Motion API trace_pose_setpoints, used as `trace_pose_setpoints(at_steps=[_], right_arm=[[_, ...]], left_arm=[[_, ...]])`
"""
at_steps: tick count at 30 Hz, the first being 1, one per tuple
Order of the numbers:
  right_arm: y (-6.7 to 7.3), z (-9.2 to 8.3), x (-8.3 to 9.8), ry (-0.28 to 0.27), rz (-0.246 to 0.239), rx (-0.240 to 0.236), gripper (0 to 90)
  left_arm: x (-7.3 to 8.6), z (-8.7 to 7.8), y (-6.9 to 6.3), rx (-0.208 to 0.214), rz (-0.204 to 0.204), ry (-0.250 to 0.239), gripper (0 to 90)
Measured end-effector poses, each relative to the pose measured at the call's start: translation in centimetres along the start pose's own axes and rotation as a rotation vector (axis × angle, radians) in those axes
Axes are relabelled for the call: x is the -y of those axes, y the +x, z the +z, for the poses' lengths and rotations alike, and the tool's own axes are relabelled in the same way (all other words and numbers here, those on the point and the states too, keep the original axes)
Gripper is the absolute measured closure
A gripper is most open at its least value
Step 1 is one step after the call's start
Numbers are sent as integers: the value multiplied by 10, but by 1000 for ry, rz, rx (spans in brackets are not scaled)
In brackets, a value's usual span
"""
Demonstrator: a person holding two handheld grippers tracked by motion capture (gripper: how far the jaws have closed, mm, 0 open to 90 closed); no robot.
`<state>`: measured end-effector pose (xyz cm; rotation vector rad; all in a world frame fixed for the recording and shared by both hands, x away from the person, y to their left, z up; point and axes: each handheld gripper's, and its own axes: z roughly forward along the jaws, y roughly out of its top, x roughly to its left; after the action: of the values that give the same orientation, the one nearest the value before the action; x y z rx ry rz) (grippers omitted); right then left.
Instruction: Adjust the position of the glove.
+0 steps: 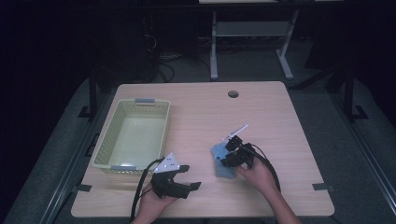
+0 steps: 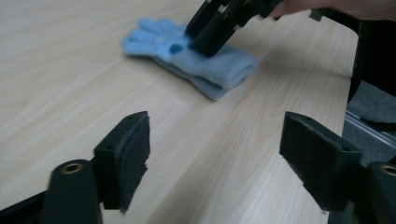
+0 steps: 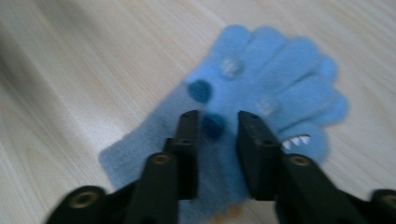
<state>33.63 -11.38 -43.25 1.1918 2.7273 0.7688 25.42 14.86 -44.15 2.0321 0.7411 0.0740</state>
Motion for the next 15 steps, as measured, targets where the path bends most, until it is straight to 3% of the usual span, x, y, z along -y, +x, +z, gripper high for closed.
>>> trace_pose_setpoints(at_steps=[1,4,6,7,10,15], right_arm=[[-4,-7,6,-37,20,-12,596],[-10,-13,15,-69,68,-33,509],[-12,-15,19,-86,85,-43,486],[-15,-17,27,-100,127,-63,447],[-18,-18,33,-108,149,-69,434],[-28,-24,44,-170,235,-124,402]], left_arm=[[1,2,3,22,-43,0,297],[1,6,6,41,-112,-2,294],[0,8,6,47,-135,-3,294],[-2,12,7,54,-154,8,294],[-5,16,8,64,-183,14,294],[-16,36,18,132,-288,47,300]])
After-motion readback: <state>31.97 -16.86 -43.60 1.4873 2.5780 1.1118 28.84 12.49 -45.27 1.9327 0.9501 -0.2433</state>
